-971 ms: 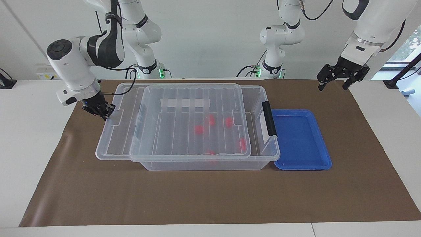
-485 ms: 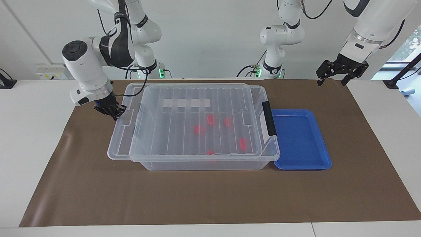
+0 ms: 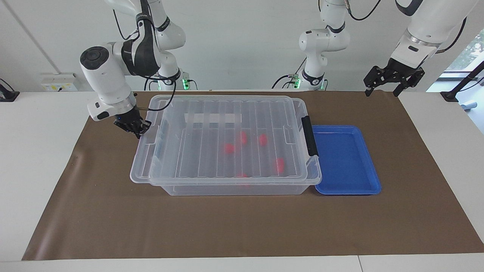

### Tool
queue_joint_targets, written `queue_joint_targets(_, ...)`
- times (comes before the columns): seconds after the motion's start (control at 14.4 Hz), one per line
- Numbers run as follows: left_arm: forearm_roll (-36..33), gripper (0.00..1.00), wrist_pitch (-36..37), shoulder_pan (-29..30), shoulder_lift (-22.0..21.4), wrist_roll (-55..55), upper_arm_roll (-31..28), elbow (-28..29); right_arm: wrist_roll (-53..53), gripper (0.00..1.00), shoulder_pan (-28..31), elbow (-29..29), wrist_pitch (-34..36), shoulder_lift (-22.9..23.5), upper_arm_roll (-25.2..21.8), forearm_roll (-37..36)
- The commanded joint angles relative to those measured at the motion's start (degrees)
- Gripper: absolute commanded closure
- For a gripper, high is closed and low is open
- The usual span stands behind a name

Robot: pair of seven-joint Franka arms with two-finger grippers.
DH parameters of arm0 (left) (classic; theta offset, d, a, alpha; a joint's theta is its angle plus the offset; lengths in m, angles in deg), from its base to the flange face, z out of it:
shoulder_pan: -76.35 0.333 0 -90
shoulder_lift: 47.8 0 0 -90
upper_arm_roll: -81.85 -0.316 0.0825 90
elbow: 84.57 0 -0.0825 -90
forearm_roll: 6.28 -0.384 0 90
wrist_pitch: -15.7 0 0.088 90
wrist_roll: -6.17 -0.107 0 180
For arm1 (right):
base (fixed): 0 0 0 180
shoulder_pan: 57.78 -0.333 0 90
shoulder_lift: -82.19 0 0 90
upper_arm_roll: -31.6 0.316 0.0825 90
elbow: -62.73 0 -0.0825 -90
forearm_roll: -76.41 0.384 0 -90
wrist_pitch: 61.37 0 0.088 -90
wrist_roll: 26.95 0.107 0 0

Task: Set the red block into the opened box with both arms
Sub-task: 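Slide the clear lid back toward the blue tray with the right gripper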

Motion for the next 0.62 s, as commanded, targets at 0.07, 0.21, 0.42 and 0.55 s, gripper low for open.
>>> queue_joint_targets(0.07,1.0,0.0,0.57,-0.07,-0.87,-1.01,-0.44,0.33,1.75,1.0,-0.14,-1.35,-0.48,-1.02,0.84,0.9)
queue_joint_targets(0.21,0.92,0.0,0.22,-0.07,-1.22,-1.1,-0.35,0.86,2.55,1.0,-0.14,-1.43,-0.57,-1.02,0.92,0.9)
queue_joint_targets(0.42,0.83,0.0,0.13,-0.15,-1.31,-0.93,-0.35,1.03,2.81,1.0,-0.14,-1.52,-0.74,-1.02,1.71,0.9)
queue_joint_targets(0.55,0.83,0.0,0.22,-0.15,-1.49,-0.84,-0.35,1.39,4.13,1.0,-0.14,-1.52,-0.74,-1.02,2.33,0.98)
